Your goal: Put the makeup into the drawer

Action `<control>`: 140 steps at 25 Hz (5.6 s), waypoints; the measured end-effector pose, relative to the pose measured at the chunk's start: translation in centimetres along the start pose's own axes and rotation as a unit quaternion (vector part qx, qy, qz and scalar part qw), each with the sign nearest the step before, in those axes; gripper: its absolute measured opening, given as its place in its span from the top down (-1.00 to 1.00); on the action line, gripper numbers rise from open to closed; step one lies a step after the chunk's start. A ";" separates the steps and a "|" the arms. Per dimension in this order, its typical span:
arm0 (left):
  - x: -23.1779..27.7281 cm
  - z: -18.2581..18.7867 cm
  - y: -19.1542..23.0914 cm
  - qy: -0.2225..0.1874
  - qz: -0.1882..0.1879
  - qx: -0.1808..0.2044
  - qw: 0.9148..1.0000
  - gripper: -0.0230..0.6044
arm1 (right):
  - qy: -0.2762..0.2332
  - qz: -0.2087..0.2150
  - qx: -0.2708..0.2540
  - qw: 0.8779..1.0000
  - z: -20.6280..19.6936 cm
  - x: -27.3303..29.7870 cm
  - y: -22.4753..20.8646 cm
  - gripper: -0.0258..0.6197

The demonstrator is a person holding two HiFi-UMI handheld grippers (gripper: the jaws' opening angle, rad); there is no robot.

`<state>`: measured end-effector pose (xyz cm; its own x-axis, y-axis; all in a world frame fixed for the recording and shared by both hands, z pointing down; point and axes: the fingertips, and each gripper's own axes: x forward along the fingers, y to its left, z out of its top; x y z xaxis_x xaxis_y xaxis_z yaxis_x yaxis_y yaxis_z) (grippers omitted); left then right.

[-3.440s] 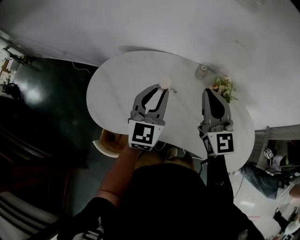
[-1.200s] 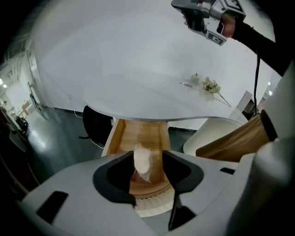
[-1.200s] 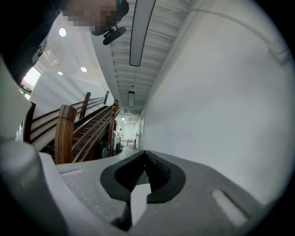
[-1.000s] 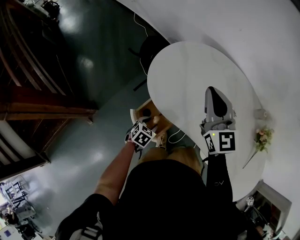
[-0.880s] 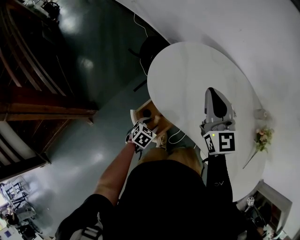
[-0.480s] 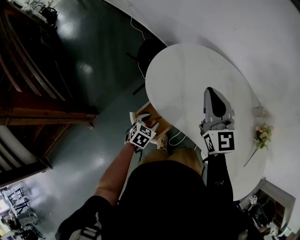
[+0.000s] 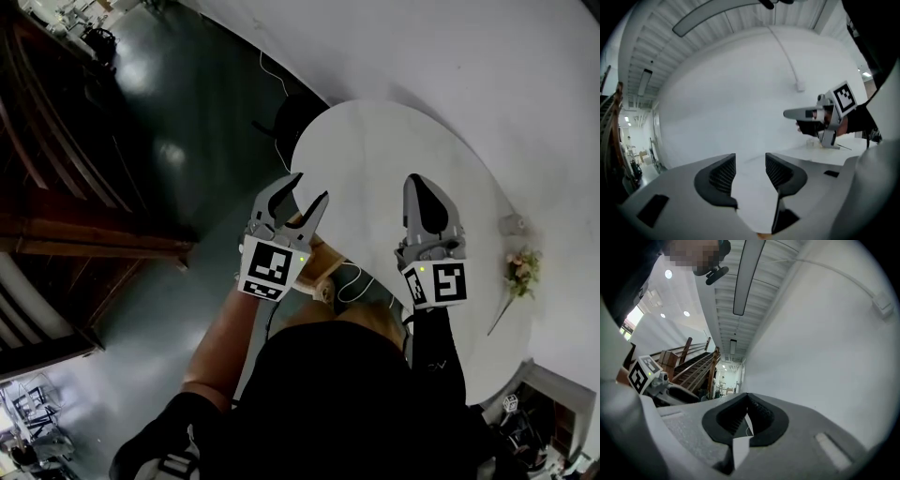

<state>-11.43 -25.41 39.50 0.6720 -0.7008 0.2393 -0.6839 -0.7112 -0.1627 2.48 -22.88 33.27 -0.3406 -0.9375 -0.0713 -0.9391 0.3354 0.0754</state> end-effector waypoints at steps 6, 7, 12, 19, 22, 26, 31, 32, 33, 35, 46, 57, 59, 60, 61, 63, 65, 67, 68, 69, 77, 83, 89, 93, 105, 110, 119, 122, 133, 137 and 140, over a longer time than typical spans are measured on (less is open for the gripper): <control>0.0 4.6 -1.3 -0.052 -0.011 0.020 0.998 0.30 | -0.009 -0.003 -0.002 1.000 0.6 -0.1 0.1 0.91; 0.1 5.0 -1.7 -0.055 -0.017 0.019 0.998 0.30 | -0.010 -0.006 -0.003 1.000 0.7 -0.3 0.0 0.91; 1.4 7.1 -3.9 -0.074 -0.060 0.021 0.995 0.30 | -0.011 -0.043 -0.009 0.999 1.5 -2.2 -1.8 0.91; 5.5 10.4 -11.5 -0.098 -0.153 0.022 0.983 0.30 | -0.002 -0.132 -0.021 0.991 2.2 -8.8 -7.9 0.91; 7.4 11.7 -15.9 -0.105 -0.193 0.042 0.975 0.30 | 0.004 -0.167 -0.026 0.986 2.6 -12.4 -10.6 0.91; 10.1 12.9 -21.2 -0.104 -0.236 0.041 0.965 0.30 | -0.004 -0.217 -0.037 0.975 4.3 -16.9 -14.8 0.91; 12.4 11.8 -27.1 -0.079 -0.275 0.074 0.955 0.30 | -0.026 -0.261 -0.026 0.965 5.8 -21.1 -18.3 0.91; 12.7 11.6 -28.1 -0.077 -0.282 0.073 0.953 0.30 | -0.023 -0.265 -0.024 0.964 5.5 -21.7 -18.8 0.91; 13.1 11.3 -29.0 -0.072 -0.288 0.077 0.952 0.30 | -0.020 -0.268 -0.023 0.963 5.2 -22.3 -19.1 0.91; 14.3 9.9 -30.7 -0.057 -0.295 0.107 0.948 0.30 | -0.013 -0.270 -0.021 0.962 4.7 -23.1 -19.8 0.91; 26.6 -9.3 -37.9 0.185 -0.393 0.271 0.859 0.40 | 0.042 -0.301 -0.001 0.953 0.8 -29.4 -22.9 0.91; 29.2 -14.6 -41.3 0.275 -0.428 0.330 0.795 0.88 | 0.074 -0.356 0.018 0.931 -2.0 -37.4 -26.9 0.91; 28.7 -14.7 -41.9 0.283 -0.429 0.317 0.797 0.88 | 0.054 -0.360 0.020 0.931 -1.3 -37.5 -27.5 0.91; 28.4 -14.6 -42.2 0.284 -0.428 0.310 0.800 0.88 | 0.044 -0.363 0.021 0.931 -0.9 -37.5 -27.7 0.91; 28.1 -14.4 -42.6 0.281 -0.425 0.308 0.803 0.88 | 0.038 -0.364 0.020 0.931 -0.6 -37.5 -27.9 0.91; 27.4 -12.9 -43.2 0.261 -0.415 0.302 0.818 0.88 | 0.044 -0.359 0.015 0.932 -0.7 -37.7 -28.0 0.91; 26.3 -10.2 -43.6 0.232 -0.402 0.274 0.842 0.88 | 0.051 -0.349 0.007 0.936 -1.1 -37.9 -27.9 0.91; 25.1 -6.4 -43.9 0.195 -0.387 0.234 0.870 0.88 | 0.032 -0.340 0.002 0.940 -0.7 -37.5 -28.1 0.91; 24.6 -4.3 -43.9 0.173 -0.377 0.214 0.884 0.88 | 0.026 -0.336 0.004 0.942 -0.7 -37.3 -28.3 0.91; 24.0 -2.2 -43.7 0.151 -0.366 0.195 0.897 0.88 | 0.024 -0.330 0.006 0.944 -0.7 -36.9 -28.5 0.91; 17.1 13.5 -38.9 -0.068 -0.243 0.080 0.964 0.88 | -0.030 -0.297 0.000 0.954 2.1 -34.2 -27.8 0.91; 14.9 15.1 -37.6 -0.107 -0.206 0.081 0.969 0.88 | -0.038 -0.291 0.014 0.956 1.8 -33.6 -26.6 0.91; 13.4 13.3 -33.6 -0.088 -0.180 0.053 0.978 0.88 | -0.025 -0.257 0.003 0.966 1.2 -30.6 -24.5 0.91; 11.3 12.3 -28.4 -0.079 -0.138 0.063 0.985 0.88 | -0.029 -0.221 0.008 0.975 1.3 -26.3 -22.4 0.91; 2.0 7.4 -9.7 -0.045 0.010 0.039 0.998 0.88 | -0.038 -0.032 -0.003 0.999 1.7 -8.0 -6.9 0.91; -1.6 5.3 -4.9 -0.032 0.046 0.036 0.998 0.88 | -0.034 0.020 0.006 0.999 1.2 -3.1 -2.0 0.91; -4.4 -5.3 -2.3 0.071 0.067 -0.021 0.995 0.88 | -0.008 0.075 0.005 0.997 -0.8 0.0 3.9 0.91; -4.8 -11.3 -2.0 0.138 0.067 -0.044 0.987 0.88 | 0.002 0.076 0.003 0.997 -1.4 0.1 4.2 0.91; -4.0 -28.4 -4.0 0.336 0.033 -0.143 0.930 0.88 | 0.029 0.062 -0.007 0.998 -2.6 -0.3 3.1 0.91; -3.1 -28.3 -4.2 0.322 0.027 -0.144 0.935 0.79 | 0.033 0.058 -0.010 0.998 -2.7 -0.5 3.1 0.91; -2.7 -28.0 -5.0 0.316 0.001 -0.143 0.938 0.44 | 0.034 0.056 -0.012 0.998 -2.6 -0.6 3.1 0.91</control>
<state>-17.76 -18.41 66.50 0.4292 -0.4662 0.7736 -0.7946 -0.6022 0.0780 -0.11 -21.50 36.15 -0.4392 -0.8983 0.0074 -0.8933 0.4376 0.1025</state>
